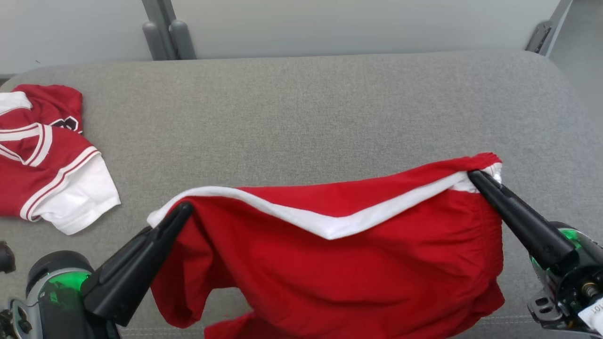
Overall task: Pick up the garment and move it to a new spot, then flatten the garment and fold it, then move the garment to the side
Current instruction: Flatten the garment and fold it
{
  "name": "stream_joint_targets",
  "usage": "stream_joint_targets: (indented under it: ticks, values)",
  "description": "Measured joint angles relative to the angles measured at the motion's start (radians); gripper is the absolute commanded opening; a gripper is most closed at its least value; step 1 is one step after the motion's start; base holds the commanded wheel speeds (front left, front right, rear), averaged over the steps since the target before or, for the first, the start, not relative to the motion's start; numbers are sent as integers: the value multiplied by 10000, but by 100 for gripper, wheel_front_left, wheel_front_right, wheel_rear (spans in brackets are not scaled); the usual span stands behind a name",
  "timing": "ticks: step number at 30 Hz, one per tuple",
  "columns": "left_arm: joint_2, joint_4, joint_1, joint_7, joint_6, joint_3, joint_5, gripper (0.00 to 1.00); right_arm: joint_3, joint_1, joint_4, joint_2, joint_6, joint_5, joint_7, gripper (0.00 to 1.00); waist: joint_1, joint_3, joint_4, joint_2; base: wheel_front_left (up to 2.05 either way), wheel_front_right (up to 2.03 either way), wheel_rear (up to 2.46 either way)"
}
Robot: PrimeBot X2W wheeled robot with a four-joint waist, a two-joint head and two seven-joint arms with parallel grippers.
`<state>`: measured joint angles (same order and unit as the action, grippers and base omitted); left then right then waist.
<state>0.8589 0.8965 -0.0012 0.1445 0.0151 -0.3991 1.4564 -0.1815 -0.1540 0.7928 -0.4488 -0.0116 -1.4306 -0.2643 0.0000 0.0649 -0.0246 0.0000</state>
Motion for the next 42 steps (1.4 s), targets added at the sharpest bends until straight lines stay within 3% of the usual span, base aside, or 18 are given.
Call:
stream_joint_targets:
  ticks: [4,7,8,12,16,18,22,25,29,33,35,38,42]
  values:
    - [253,-332,-471,-569,36,56,564,0,173,119,-731,58,752,-435,-25,0,0,462,-14,0,0,0,0]
    - [330,-1302,-1057,-1197,40,-50,1429,0,144,861,-1710,217,1484,-623,-217,0,0,838,47,0,0,0,0]
    - [326,-1770,-1337,-1356,71,-35,1636,0,128,1307,-2088,370,1580,-690,-234,0,0,968,81,0,0,0,0]
    - [-136,-3528,-3072,-1812,341,132,2416,0,150,3755,-3582,920,1638,-552,-278,0,0,1484,259,0,0,0,0]
    - [-723,-4771,-5309,-1962,546,370,2067,0,508,6781,-5227,2021,1430,303,518,0,0,2022,461,0,0,0,0]
    - [-1290,-5154,-6365,-1733,566,523,1802,0,591,7802,-6126,2608,1409,757,936,0,1,2303,543,0,0,0,0]
    - [-1967,-5685,-8319,-945,566,832,510,0,407,9908,-6222,3570,1440,1177,1689,0,1,2874,658,0,0,0,0]
    - [-2259,-5599,-9398,-334,399,1060,-54,0,23,11100,-5816,3758,1440,1283,1755,0,1,3306,713,0,0,0,0]
    - [-2612,-5628,-9120,-153,-100,-4,-727,0,-696,10435,-5808,3340,1446,1352,1235,0,1,3887,774,0,0,0,0]
    - [-3657,-6571,-6881,245,-568,-1649,-1137,0,-953,8137,-6278,2826,1450,1143,794,0,2,4354,886,0,0,0,0]
    - [-3852,-7085,-5591,343,-767,-2372,-1204,0,-947,6972,-6487,2727,1452,798,688,0,2,4472,983,0,0,0,0]
    - [-3912,-7703,-4171,635,-871,-2790,-1212,0,-857,5803,-6621,2719,1450,493,686,0,2,4463,1086,0,0,0,0]
    - [-4010,-8015,-3482,775,-1016,-2853,-1095,0,-675,5065,-6667,2566,1430,267,683,0,2,4312,1096,0,0,0,0]
